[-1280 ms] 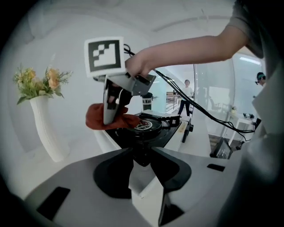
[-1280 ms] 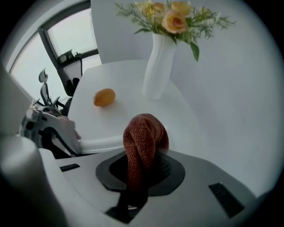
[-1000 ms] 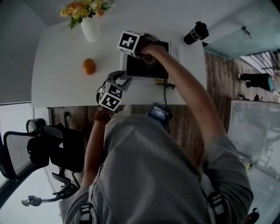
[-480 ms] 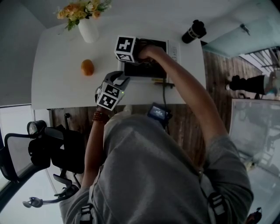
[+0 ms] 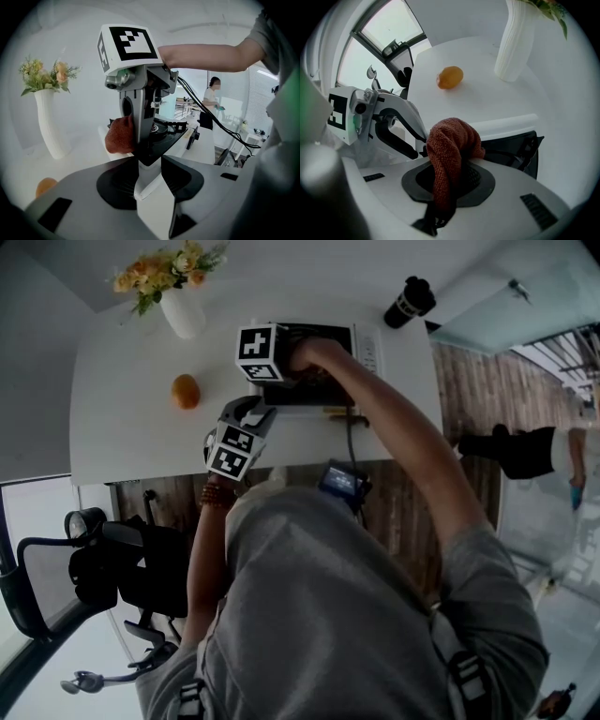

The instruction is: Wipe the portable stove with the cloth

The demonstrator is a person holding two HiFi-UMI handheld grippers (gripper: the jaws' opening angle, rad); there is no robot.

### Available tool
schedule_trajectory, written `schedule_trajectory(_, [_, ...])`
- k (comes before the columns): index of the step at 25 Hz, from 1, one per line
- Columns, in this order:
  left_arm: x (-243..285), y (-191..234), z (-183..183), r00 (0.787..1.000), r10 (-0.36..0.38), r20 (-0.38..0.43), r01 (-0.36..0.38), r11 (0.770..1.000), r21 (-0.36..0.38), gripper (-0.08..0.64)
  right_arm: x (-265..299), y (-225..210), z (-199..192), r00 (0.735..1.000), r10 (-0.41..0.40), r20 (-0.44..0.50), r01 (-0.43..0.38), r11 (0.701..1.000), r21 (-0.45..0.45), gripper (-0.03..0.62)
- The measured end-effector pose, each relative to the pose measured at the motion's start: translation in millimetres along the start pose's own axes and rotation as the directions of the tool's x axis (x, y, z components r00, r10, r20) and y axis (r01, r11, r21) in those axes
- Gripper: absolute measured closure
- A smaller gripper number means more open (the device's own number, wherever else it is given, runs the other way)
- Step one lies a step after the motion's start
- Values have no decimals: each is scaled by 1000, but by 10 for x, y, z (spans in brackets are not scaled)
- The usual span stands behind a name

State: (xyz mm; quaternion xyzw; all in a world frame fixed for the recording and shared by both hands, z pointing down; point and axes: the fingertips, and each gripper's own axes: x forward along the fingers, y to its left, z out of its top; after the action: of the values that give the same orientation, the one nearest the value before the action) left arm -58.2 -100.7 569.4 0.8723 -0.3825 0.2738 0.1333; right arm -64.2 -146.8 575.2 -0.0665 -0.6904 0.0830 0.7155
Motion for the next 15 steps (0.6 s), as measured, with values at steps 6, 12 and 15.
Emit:
schedule_trajectory(6, [-99,-61,77,1000,-2,21,1,999,53,405,-284,-26,39,957,-25,288,2,997,78,523])
schedule_trajectory(12, [-396,100,639,970,60,235,-68,997,25,420,-1159,137,-126,703,-117,702,-45,977,208,522])
schedule_trajectory(15, [-537,151,946,934,110,341,-122,992,16,430,-1477,294,-284,523,-208,827,6,971,241,522])
